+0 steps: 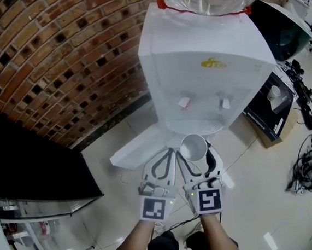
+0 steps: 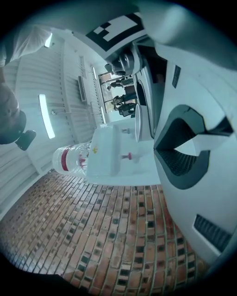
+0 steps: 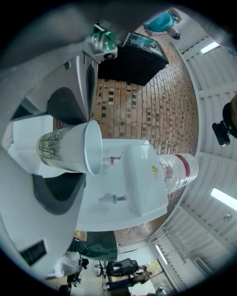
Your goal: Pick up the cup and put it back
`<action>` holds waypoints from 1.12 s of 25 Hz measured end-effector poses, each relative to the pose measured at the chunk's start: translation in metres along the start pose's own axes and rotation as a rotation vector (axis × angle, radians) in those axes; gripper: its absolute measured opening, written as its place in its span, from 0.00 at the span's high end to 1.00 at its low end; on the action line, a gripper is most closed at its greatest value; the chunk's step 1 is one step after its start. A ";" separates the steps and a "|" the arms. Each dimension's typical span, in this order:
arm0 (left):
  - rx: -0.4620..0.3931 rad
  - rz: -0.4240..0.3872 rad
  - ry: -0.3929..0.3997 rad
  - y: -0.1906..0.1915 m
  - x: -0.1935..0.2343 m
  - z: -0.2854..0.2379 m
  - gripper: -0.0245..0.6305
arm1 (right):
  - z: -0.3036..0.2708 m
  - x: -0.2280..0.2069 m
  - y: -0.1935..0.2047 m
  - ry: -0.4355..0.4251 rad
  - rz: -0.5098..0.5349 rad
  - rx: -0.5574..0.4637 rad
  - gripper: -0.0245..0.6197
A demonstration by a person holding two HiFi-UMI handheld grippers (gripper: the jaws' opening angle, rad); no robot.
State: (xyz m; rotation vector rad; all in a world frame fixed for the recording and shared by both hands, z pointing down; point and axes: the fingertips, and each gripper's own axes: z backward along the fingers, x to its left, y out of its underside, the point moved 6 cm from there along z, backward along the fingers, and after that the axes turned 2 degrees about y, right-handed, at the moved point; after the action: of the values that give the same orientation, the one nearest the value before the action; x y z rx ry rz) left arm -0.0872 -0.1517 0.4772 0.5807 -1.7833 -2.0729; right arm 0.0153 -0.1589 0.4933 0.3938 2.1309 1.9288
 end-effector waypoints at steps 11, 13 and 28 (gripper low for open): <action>-0.007 -0.016 -0.031 -0.174 0.010 0.008 0.96 | 0.041 0.019 -0.176 -0.040 0.021 -0.004 0.45; -0.003 -0.009 -0.032 -0.208 0.009 0.007 0.96 | 0.050 0.017 -0.211 -0.035 0.033 -0.005 0.45; -0.107 0.011 0.043 -0.387 -0.019 -0.016 0.96 | 0.113 -0.018 -0.387 0.018 0.090 -0.075 0.45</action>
State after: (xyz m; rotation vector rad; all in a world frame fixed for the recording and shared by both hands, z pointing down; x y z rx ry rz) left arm -0.0608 -0.0969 0.0939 0.5792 -1.6369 -2.1170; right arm 0.0571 -0.0954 0.0968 0.4673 2.0779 2.0622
